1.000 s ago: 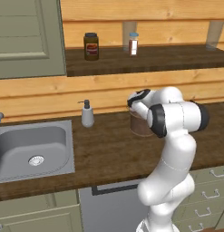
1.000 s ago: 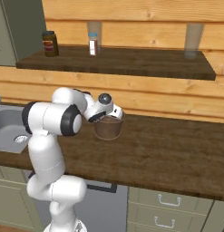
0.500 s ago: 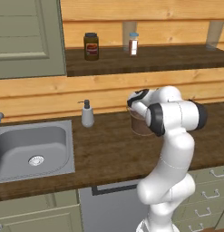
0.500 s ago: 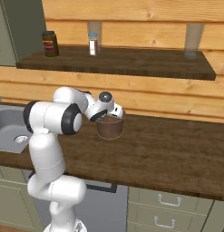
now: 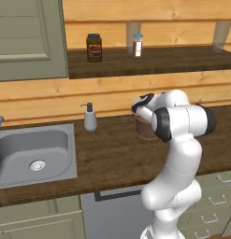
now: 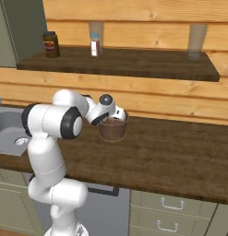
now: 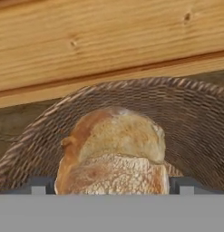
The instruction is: Open the cabinet, pick up the bread from the cabinet and place it in the basket. Then move the basket to the dining counter.
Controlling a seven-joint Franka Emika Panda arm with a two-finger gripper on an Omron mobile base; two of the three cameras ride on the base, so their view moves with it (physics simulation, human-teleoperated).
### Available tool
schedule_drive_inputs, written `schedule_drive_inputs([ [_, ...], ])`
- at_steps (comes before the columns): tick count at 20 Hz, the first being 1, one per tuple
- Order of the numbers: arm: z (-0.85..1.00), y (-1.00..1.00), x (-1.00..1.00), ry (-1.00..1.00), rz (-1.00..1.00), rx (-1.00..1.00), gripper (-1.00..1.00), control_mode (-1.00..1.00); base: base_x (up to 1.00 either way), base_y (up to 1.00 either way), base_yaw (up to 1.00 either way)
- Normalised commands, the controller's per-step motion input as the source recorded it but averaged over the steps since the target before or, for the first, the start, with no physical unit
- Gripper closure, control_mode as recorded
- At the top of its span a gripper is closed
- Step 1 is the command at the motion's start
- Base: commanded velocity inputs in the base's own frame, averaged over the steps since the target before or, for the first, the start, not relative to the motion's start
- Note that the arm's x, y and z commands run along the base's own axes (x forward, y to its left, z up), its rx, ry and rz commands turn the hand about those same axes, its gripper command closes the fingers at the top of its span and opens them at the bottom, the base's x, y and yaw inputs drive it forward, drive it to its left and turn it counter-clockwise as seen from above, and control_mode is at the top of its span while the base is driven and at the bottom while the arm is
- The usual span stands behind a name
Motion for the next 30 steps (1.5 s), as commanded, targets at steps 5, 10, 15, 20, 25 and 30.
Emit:
schedule_drive_inputs([
  [5,0.54,0.00,-0.08,0.00,0.00,-0.01,-1.00,-1.00,0.00,0.00,0.00],
  [10,0.92,0.00,-0.21,0.00,0.00,0.00,-1.00,-1.00,0.00,0.00,0.00],
  [15,0.31,-0.02,-0.98,0.02,-0.05,0.00,-1.00,-1.00,0.00,0.00,0.00],
  [20,0.00,0.00,-0.66,0.00,-0.15,0.00,-1.00,-1.00,0.00,0.00,0.00],
  [25,0.08,-0.01,-0.05,0.01,-0.31,0.02,-1.00,-1.00,0.00,0.00,0.00],
  [30,0.32,-0.28,-0.08,0.14,-0.38,0.18,-1.00,-1.00,0.00,0.00,0.00],
])
